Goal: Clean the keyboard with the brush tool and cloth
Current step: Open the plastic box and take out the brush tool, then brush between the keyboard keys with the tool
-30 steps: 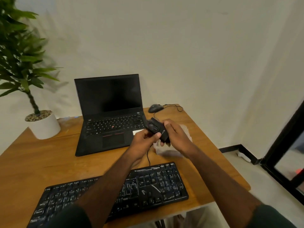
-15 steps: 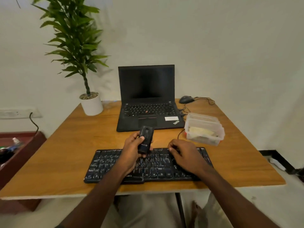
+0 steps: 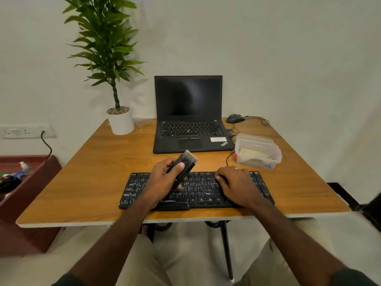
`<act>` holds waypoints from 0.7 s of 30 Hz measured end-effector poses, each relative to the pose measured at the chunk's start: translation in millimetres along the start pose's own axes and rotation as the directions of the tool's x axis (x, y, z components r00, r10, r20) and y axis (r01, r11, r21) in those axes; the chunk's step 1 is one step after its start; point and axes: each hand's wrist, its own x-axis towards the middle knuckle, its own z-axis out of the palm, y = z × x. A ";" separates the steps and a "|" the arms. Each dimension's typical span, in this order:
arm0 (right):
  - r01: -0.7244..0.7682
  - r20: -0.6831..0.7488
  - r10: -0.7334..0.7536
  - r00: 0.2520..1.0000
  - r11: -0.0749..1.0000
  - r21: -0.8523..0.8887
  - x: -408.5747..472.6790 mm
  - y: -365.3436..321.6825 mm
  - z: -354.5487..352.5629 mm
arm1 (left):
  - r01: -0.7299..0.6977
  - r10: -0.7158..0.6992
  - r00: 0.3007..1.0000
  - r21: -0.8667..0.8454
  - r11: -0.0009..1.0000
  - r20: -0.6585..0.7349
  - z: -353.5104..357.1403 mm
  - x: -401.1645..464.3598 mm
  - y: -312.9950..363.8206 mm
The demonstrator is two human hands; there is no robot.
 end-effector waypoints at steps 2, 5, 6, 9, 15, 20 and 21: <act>0.002 -0.011 -0.002 1.000 1.000 -0.012 -4.7 0.6 1.1 | -0.001 0.001 1.000 0.033 0.999 -0.020 -2.5 -0.3 0.0; 0.021 -0.093 -0.026 0.995 0.998 -0.051 -13.1 1.7 3.2 | 0.000 0.009 0.996 0.101 0.995 -0.087 -8.7 -3.0 -1.5; 0.027 -0.115 -0.035 0.993 0.997 -0.071 -13.9 1.6 2.9 | 0.003 0.011 0.994 0.118 0.993 -0.113 -12.6 -3.9 -2.4; 0.054 -0.134 -0.072 0.988 0.990 -0.134 -8.4 3.9 1.8 | 0.040 -0.013 0.980 0.133 0.990 -0.198 -33.1 -12.1 -4.6; -0.004 -0.213 -0.042 0.976 0.978 -0.208 3.8 16.1 1.0 | 0.131 -0.059 0.949 0.217 0.967 -0.310 -99.4 -35.6 -19.7; -0.087 -0.283 0.013 0.959 0.964 -0.253 3.2 16.1 1.6 | 0.060 0.065 0.908 0.281 0.958 -0.415 -120.1 -44.0 -37.4; -0.106 -0.298 0.030 0.954 0.965 -0.241 1.3 14.1 3.7 | 0.038 0.068 0.898 0.230 0.972 -0.435 -122.7 -43.4 -40.8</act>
